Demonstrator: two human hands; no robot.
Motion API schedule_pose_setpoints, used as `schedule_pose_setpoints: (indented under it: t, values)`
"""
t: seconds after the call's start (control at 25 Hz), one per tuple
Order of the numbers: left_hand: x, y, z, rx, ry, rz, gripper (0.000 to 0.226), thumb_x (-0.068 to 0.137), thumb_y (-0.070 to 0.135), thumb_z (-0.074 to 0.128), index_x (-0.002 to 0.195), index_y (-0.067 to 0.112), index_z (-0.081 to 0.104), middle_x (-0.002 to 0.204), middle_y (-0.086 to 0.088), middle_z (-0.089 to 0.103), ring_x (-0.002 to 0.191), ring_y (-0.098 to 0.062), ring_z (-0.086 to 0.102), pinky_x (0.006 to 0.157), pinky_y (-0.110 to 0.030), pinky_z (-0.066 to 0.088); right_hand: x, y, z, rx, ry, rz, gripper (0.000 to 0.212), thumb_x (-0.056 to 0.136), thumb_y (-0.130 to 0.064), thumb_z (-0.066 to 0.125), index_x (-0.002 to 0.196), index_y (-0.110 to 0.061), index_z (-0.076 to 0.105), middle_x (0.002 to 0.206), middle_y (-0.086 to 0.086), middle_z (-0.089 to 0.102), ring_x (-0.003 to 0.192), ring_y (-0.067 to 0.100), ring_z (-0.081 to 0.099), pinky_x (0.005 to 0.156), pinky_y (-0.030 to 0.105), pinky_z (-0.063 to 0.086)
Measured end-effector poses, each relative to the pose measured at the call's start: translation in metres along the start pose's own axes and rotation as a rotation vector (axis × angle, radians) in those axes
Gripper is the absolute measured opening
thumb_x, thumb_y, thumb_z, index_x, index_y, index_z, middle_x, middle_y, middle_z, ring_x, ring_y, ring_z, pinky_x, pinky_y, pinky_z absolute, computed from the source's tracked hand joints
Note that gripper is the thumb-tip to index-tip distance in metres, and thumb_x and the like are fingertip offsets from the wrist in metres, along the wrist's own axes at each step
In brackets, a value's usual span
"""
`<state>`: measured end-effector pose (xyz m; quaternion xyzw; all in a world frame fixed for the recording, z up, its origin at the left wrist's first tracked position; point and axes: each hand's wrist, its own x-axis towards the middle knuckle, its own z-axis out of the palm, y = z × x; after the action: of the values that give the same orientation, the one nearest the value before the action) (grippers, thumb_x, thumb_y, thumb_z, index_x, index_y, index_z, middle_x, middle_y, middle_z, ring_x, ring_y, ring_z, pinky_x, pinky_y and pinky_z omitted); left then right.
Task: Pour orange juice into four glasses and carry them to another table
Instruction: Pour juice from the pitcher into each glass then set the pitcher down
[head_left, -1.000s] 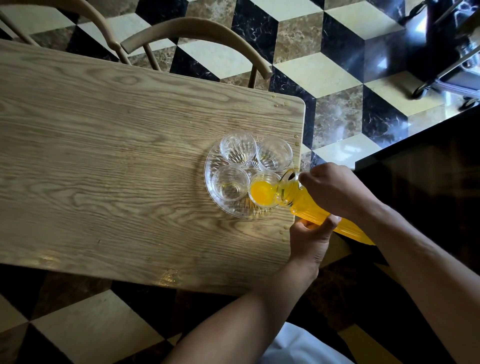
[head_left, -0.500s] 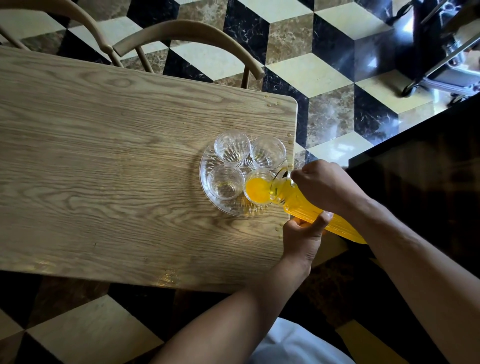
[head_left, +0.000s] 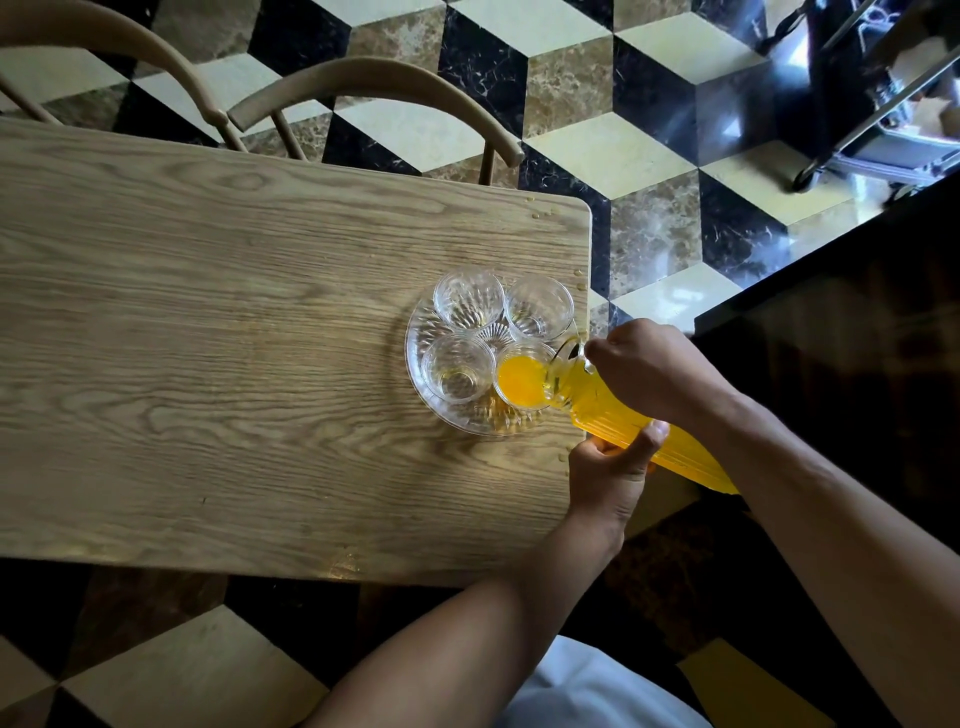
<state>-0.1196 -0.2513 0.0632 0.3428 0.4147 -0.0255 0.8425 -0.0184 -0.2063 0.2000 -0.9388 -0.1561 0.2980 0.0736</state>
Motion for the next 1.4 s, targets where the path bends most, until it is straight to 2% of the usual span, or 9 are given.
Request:
schedule_pose_setpoints:
  t: [0.16,0.28,0.4,0.48,0.64,0.8,1.0,1.28,1.4]
  values:
    - [-0.003,0.005,-0.005,0.004,-0.012,-0.049,0.047,0.048,0.05,0.096,0.055,0.024,0.058,0.07,-0.005,0.055,0.081,-0.021,0.053,0.088,-0.055,0.058,-0.002,-0.004,0.001,-0.016,-0.004,0.01,0.038,0.096,-0.026,0.045,0.064,-0.008,0.047,0.062,0.011,0.049,0.053,0.024,0.041,0.049,0.03,0.03]
    - [-0.004,0.008,-0.009,0.015,-0.023,-0.072,0.045,0.051,0.047,0.093,0.049,0.024,0.055,0.066,-0.002,0.052,0.082,-0.02,0.053,0.096,-0.063,0.055,0.0,-0.005,0.004,-0.043,-0.001,0.021,0.036,0.096,-0.026,0.044,0.064,-0.009,0.046,0.063,0.011,0.049,0.052,0.022,0.041,0.047,0.029,0.03]
    - [-0.006,0.012,-0.013,0.022,-0.03,-0.071,0.057,0.039,0.06,0.099,0.048,0.024,0.056,0.069,-0.004,0.053,0.083,-0.02,0.053,0.085,-0.052,0.057,0.001,-0.006,0.007,-0.021,0.015,0.046,0.037,0.096,-0.027,0.044,0.065,-0.009,0.048,0.063,0.009,0.05,0.053,0.022,0.044,0.047,0.029,0.031]
    - [-0.006,0.015,-0.014,0.037,-0.028,-0.071,0.064,0.032,0.069,0.096,0.054,0.025,0.054,0.07,-0.006,0.05,0.084,-0.021,0.05,0.08,-0.044,0.05,0.001,-0.006,0.007,0.022,0.028,0.058,0.038,0.096,-0.028,0.046,0.064,-0.008,0.049,0.062,0.009,0.051,0.053,0.023,0.045,0.048,0.029,0.032]
    - [-0.003,0.018,-0.022,0.097,-0.001,-0.043,0.071,0.032,0.072,0.095,0.052,0.028,0.043,0.065,-0.002,0.042,0.078,-0.023,0.038,0.072,-0.042,0.041,-0.001,-0.006,0.009,0.153,0.058,0.067,0.039,0.095,-0.026,0.05,0.06,-0.01,0.046,0.059,0.009,0.049,0.055,0.025,0.043,0.05,0.031,0.031]
    - [0.0,0.026,-0.029,0.177,0.009,0.03,0.08,0.03,0.079,0.091,0.065,0.019,0.051,0.069,-0.004,0.049,0.073,-0.019,0.041,0.066,-0.039,0.039,-0.005,-0.002,0.01,0.259,0.063,0.054,0.032,0.095,-0.025,0.05,0.069,-0.008,0.053,0.06,0.006,0.047,0.057,0.024,0.041,0.051,0.032,0.033]
    - [-0.002,0.038,-0.028,0.32,0.034,0.118,0.084,0.026,0.091,0.079,0.059,0.025,0.039,0.052,0.012,0.041,0.054,-0.011,0.031,0.054,-0.033,0.029,-0.008,0.006,0.006,0.364,0.156,0.03,0.041,0.092,-0.026,0.056,0.079,0.013,0.06,0.075,0.029,0.063,0.063,0.026,0.048,0.058,0.033,0.036]
    - [0.002,0.052,-0.009,0.323,0.046,0.174,0.083,0.023,0.091,0.077,0.06,0.026,0.04,0.044,0.017,0.041,0.044,-0.003,0.031,0.048,-0.026,0.03,0.003,0.017,-0.008,0.387,0.185,0.001,0.044,0.095,-0.029,0.054,0.084,0.013,0.061,0.088,0.031,0.069,0.064,0.025,0.049,0.059,0.033,0.035]
    - [0.007,0.059,0.002,0.307,0.053,0.201,0.082,0.024,0.092,0.076,0.058,0.027,0.038,0.042,0.017,0.039,0.043,0.0,0.029,0.048,-0.023,0.029,0.011,0.018,-0.018,0.39,0.164,-0.017,0.045,0.096,-0.029,0.053,0.084,0.014,0.061,0.072,0.025,0.061,0.062,0.024,0.046,0.059,0.033,0.034]
